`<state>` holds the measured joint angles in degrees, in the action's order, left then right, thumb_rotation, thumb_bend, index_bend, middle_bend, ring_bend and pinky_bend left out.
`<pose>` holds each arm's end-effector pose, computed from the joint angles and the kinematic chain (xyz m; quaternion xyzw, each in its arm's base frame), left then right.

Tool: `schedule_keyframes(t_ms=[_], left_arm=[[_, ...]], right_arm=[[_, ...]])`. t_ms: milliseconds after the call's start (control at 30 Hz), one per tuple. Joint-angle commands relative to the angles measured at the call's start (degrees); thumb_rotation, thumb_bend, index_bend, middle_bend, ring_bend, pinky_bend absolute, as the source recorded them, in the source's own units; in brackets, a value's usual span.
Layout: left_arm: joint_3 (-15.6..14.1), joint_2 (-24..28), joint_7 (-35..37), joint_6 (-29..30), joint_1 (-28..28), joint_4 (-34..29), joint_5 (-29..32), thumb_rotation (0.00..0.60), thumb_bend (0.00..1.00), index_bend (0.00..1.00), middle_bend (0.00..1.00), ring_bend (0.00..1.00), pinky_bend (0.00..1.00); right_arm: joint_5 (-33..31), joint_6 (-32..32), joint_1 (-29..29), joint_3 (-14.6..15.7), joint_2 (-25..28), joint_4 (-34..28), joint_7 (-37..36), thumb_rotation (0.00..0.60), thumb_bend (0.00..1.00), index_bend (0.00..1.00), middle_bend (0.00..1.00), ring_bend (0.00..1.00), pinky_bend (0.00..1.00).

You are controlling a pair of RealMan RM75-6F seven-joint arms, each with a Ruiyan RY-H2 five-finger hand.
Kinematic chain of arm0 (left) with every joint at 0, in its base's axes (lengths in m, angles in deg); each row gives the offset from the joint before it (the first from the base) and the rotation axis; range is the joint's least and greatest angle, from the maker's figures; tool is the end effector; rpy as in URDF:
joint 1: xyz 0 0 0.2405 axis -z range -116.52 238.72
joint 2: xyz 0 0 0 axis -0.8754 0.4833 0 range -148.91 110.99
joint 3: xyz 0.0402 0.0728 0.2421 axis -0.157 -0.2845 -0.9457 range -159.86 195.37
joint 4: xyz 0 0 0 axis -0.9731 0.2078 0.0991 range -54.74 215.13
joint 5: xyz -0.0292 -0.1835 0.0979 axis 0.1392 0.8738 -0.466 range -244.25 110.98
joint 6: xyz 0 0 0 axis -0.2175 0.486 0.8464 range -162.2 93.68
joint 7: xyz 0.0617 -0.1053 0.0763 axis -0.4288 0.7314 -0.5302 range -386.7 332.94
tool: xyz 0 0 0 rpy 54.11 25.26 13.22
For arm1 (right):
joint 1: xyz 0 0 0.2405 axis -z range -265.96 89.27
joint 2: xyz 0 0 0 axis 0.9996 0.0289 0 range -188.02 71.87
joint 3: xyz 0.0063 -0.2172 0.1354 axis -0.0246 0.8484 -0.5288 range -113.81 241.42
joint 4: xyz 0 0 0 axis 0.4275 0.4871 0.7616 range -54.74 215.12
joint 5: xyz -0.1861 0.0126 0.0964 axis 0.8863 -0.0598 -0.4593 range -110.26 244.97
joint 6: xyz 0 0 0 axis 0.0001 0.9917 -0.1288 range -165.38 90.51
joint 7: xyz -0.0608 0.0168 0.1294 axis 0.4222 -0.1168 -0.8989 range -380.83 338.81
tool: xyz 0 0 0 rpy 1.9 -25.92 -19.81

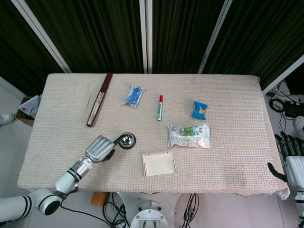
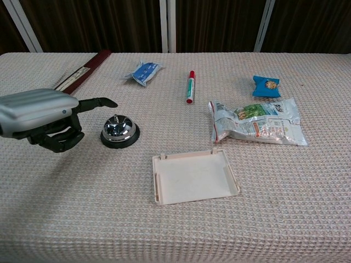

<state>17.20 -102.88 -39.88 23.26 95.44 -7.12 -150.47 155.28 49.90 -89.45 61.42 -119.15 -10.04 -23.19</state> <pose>-0.1906 0.2730 -0.0155 -0.8096 -0.3272 -0.3426 0.3466 -0.3267 -0.1589 0.1821 0.5943 -0.3746 0.3705 0.6076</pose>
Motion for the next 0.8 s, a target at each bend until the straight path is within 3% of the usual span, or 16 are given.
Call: schedule_keyframes(t_ms=[33, 233, 467, 567, 700, 800], left_arm=[[-0.2, -0.06, 0.48, 0.04, -0.16, 0.27, -0.57, 0.6, 0.59, 0.04, 0.86, 0.85, 0.74], [-0.93, 0.18, -1.86, -4.95, 0.74, 0.15, 3.12, 0.6, 0.59, 0.06, 0.86, 0.85, 0.74], [0.09, 1.22, -2.44, -1.02, 0.01, -1.71, 1.65, 0.6, 0.59, 0.06, 0.86, 0.85, 0.73], [0.67, 3.45, -1.91, 4.2, -1.58, -4.07, -0.75, 0.6, 0.59, 0.06, 0.86, 0.85, 0.73], [0.25, 7.58, -0.25, 16.49, -7.11, -5.91, -5.45, 0.6, 0.55, 0.06, 0.84, 0.83, 0.73], [-2.05, 10.64, -0.52, 23.45, -12.37, -4.98, -6.96, 0.6, 0.38, 0.06, 0.71, 0.72, 0.72]], right_arm=[[0.02, -0.13, -0.06, 0.04, -0.1, 0.07, 0.04, 0.6, 0.18, 0.0, 0.0, 0.0, 0.0], [-0.08, -0.1, -0.04, 0.0, 0.0, -0.02, 0.07, 0.6, 0.18, 0.0, 0.0, 0.0, 0.0], [0.0, 0.4, 0.1, -0.17, 0.31, -0.18, -0.23, 0.6, 0.18, 0.0, 0.0, 0.0, 0.0], [0.32, 0.57, 0.11, -0.1, 0.31, -0.26, -0.29, 0.6, 0.18, 0.0, 0.0, 0.0, 0.0], [0.7, 0.93, 0.3, 0.09, 0.26, -0.16, -0.38, 0.6, 0.18, 0.0, 0.0, 0.0, 0.0], [0.91, 1.14, 0.52, 0.33, 0.2, 0.14, -0.09, 0.6, 0.18, 0.0, 0.0, 0.0, 0.0]])
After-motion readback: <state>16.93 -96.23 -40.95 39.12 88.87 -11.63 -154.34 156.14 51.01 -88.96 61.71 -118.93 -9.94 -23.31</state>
